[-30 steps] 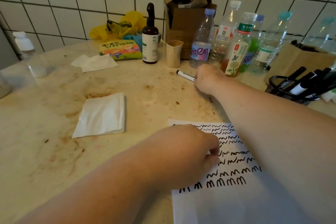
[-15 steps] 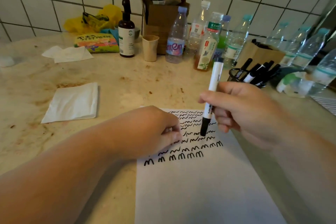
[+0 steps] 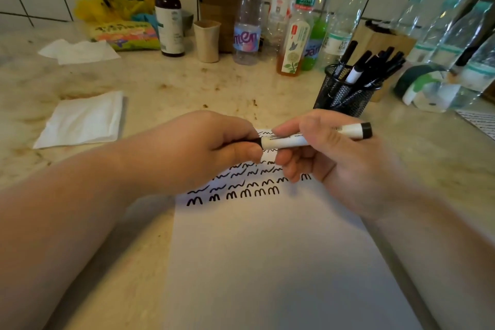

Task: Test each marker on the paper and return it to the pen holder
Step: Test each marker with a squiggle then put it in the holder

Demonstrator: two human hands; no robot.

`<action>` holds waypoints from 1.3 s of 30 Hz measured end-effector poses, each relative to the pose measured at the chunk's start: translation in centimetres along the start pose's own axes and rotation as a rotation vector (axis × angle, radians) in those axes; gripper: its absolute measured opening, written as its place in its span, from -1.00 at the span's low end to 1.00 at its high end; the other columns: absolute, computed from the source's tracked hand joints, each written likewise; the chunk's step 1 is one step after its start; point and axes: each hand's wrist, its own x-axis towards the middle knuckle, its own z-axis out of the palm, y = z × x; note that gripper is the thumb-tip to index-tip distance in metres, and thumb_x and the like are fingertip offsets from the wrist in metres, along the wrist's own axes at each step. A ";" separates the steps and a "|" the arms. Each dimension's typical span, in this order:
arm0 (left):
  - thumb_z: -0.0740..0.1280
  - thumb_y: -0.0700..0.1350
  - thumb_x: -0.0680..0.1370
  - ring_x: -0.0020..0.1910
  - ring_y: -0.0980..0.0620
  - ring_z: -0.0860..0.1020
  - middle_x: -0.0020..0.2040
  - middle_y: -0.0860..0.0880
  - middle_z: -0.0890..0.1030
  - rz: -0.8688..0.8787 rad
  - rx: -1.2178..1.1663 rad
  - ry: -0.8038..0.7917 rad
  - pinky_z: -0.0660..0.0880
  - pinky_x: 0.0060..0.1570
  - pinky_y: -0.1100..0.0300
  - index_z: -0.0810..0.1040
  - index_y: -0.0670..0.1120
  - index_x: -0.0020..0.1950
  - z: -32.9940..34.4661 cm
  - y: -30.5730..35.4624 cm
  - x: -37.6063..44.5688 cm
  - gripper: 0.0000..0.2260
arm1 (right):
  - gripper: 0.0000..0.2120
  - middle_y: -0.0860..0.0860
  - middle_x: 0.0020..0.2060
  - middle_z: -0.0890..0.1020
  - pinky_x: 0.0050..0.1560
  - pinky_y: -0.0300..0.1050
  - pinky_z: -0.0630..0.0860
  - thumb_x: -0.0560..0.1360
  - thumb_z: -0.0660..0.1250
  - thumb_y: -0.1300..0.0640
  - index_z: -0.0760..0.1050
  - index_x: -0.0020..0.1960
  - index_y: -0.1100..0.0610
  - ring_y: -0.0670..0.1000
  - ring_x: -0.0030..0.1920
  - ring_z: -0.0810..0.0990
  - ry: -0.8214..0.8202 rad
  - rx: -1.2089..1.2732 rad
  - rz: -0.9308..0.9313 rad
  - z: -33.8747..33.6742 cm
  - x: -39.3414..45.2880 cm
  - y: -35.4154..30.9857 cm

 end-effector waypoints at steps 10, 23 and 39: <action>0.23 0.12 0.55 -0.46 0.07 0.28 -0.44 0.07 0.34 0.092 -0.390 -0.391 0.31 -0.40 0.29 0.47 0.05 -0.33 -1.2 -0.2 -0.2 -0.71 | -0.77 0.12 -0.47 0.63 -0.47 -0.19 0.42 0.34 0.31 0.11 0.74 -0.19 0.12 0.08 -0.44 0.57 -0.026 -0.088 -0.124 0.1 -0.4 -1.0; 0.18 0.18 0.56 -0.42 0.14 0.42 -0.41 0.12 0.49 -0.106 -0.059 -0.006 0.42 -0.28 0.14 0.52 0.08 -0.28 -1.7 -2.3 0.3 -0.70 | -0.75 0.12 -0.55 0.51 -0.55 -0.25 0.27 0.43 0.26 0.14 0.62 -0.32 0.19 0.06 -0.54 0.38 0.176 -0.184 0.066 -1.6 -0.2 -0.4; 0.16 0.24 0.53 -0.34 0.13 0.49 -0.31 0.04 0.58 -0.110 0.222 -0.096 0.38 -0.32 0.23 0.50 0.07 -0.20 -0.2 -2.3 0.4 -0.69 | -0.84 0.16 -0.55 0.48 -0.48 -0.17 0.24 0.37 0.31 0.23 0.55 -0.36 0.26 0.04 -0.54 0.36 0.281 -0.319 0.317 -0.5 -0.4 0.4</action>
